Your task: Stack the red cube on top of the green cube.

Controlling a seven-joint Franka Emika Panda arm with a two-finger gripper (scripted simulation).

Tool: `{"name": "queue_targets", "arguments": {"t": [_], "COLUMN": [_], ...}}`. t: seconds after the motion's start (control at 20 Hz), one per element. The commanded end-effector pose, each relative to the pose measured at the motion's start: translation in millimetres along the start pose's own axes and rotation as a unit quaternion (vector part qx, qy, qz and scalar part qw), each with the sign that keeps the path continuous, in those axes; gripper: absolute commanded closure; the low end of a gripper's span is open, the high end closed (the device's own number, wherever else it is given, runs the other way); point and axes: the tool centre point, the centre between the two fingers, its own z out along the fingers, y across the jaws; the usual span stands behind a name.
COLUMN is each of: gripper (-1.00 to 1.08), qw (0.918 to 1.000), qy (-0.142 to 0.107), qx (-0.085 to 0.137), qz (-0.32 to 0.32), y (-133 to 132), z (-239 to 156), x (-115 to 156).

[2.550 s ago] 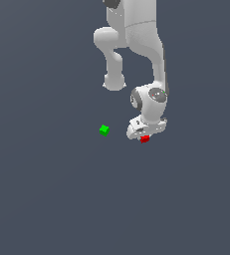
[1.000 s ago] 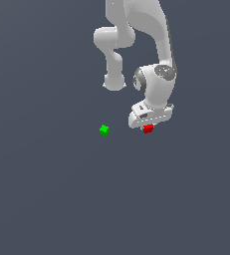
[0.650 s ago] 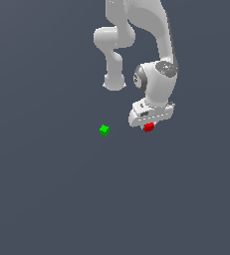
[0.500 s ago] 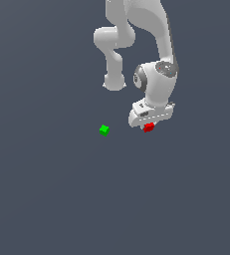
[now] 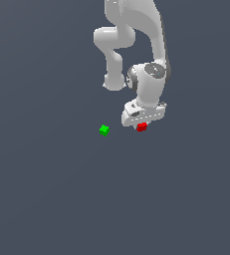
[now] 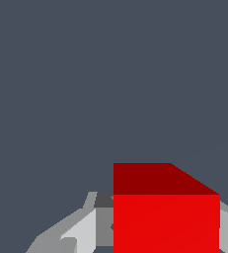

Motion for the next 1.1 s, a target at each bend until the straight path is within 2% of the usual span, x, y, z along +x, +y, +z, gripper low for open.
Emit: {"name": "queue_targets", "arguments": {"t": [0.0,0.6,1.05], "gripper": [1.08,1.08,1.08], "qw": [1.0,1.0,1.0], "qy": [0.0,0.0,0.0], "qx": [0.0,0.0,0.0], "qz": [0.001,0.001,0.001], "y": [16.0,121.4,165.5], "z": [4.5,36.1,49.5], "x": [-8.9,-66.4,-87.6]}}
